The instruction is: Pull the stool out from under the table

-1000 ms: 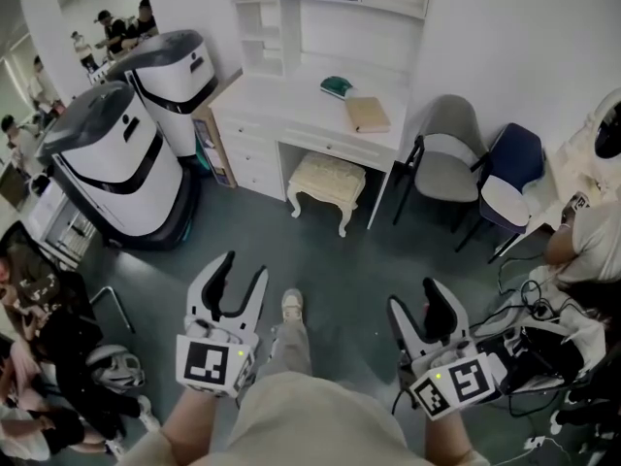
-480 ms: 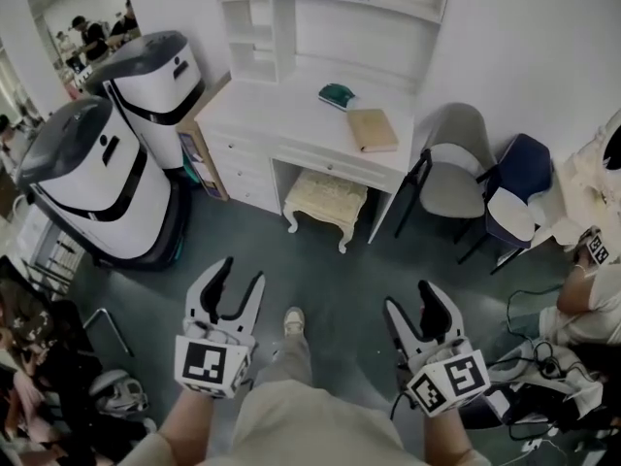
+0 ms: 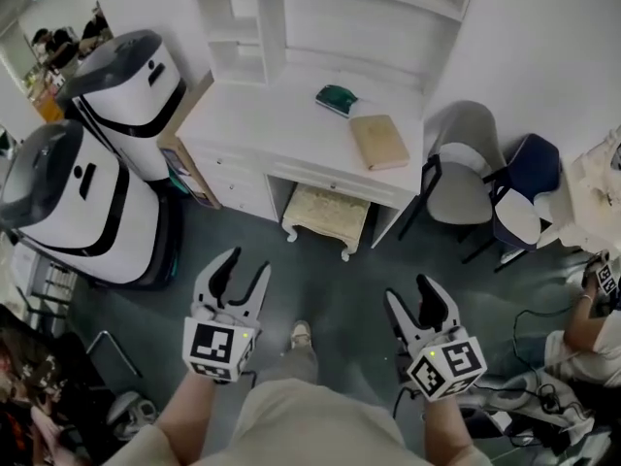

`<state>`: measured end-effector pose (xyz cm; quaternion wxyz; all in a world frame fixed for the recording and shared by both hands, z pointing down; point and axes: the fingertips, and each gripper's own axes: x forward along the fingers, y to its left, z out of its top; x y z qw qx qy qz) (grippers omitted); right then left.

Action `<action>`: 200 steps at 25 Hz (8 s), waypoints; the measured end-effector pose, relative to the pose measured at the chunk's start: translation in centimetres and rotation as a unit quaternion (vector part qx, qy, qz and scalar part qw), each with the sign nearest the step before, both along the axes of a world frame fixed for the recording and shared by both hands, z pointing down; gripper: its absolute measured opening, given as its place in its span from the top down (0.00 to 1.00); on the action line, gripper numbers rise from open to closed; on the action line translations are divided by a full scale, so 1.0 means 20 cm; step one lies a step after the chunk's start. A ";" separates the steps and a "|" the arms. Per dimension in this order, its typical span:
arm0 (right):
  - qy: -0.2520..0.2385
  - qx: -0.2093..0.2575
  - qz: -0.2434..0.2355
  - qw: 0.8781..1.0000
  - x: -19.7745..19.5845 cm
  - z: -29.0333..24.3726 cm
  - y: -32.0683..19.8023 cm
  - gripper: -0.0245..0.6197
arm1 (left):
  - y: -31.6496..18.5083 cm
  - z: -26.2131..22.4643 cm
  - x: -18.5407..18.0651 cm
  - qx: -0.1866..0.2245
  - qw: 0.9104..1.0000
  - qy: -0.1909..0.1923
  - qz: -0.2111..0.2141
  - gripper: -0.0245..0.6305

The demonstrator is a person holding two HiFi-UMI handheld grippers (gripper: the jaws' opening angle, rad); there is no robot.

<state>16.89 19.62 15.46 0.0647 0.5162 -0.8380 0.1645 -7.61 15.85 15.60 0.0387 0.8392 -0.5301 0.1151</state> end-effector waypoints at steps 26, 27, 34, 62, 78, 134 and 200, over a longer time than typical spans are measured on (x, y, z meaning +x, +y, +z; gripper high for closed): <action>-0.034 -0.194 0.053 0.979 0.11 1.10 -1.19 0.51 | -1.33 1.10 -0.04 -0.210 0.975 0.065 0.015 0.62; -0.034 -0.199 0.051 0.978 0.12 1.16 -1.23 0.51 | -1.37 1.17 -0.03 -0.214 0.975 0.062 0.017 0.61; -0.041 -0.246 0.033 0.968 0.20 1.64 -1.55 0.49 | -1.69 1.63 0.06 -0.248 0.967 0.058 0.014 0.54; -0.047 -0.298 0.072 0.951 0.36 3.07 -1.97 0.39 | -2.22 3.12 0.19 -0.335 0.940 0.056 0.031 0.41; -0.134 -0.273 0.106 0.947 0.44 3.44 -2.17 0.25 | -2.39 3.50 0.24 -0.359 0.926 0.116 0.031 0.28; -0.084 -0.371 -0.086 0.921 -0.38 2.70 -1.49 0.21 | -1.12 2.75 -0.47 -0.427 0.866 0.240 -0.103 0.24; 0.143 -0.298 -0.562 0.758 -2.49 3.71 -0.87 0.21 | 0.56 3.76 -1.72 -0.243 0.717 0.397 -0.519 0.24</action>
